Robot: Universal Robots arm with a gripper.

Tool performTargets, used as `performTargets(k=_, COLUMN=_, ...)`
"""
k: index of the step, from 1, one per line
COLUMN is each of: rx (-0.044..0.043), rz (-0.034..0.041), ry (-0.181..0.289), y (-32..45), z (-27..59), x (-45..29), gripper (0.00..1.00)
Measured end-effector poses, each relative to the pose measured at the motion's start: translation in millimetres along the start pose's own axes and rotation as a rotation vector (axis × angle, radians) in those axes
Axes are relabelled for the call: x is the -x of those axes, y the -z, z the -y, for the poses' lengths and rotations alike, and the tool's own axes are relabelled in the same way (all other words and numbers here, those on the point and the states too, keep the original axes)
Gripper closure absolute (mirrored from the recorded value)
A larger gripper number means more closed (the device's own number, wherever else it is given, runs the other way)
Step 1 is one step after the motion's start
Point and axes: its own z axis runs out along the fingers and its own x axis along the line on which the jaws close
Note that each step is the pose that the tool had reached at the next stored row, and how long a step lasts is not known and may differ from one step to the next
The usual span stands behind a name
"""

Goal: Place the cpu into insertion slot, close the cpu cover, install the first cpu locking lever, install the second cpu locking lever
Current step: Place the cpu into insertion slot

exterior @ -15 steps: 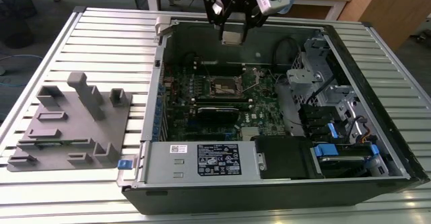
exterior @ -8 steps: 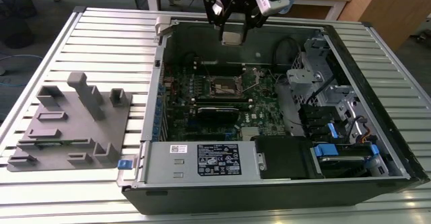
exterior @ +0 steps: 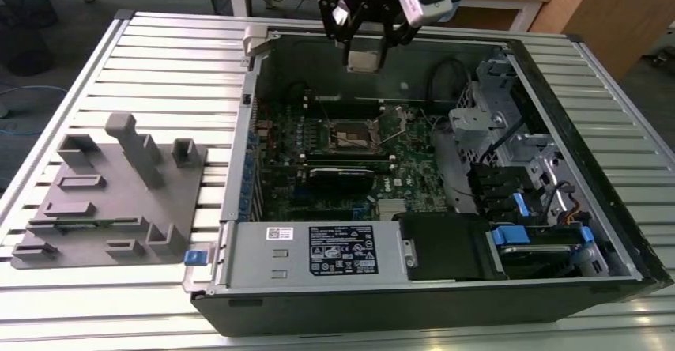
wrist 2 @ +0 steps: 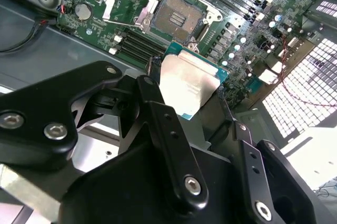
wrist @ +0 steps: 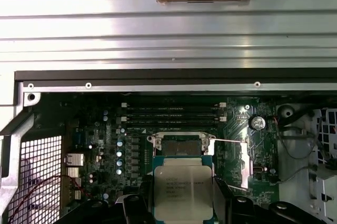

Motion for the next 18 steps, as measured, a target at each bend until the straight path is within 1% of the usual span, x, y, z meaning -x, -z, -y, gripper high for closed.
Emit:
performTargets(k=12, rx=0.0001, rz=0.0001, ry=0.0, y=-1.9, z=0.2, x=0.1, gripper=0.46)
performTargets(k=18, rx=0.0, rz=0.0, ry=0.0, y=-5.1, z=0.4, x=0.1, gripper=0.46)
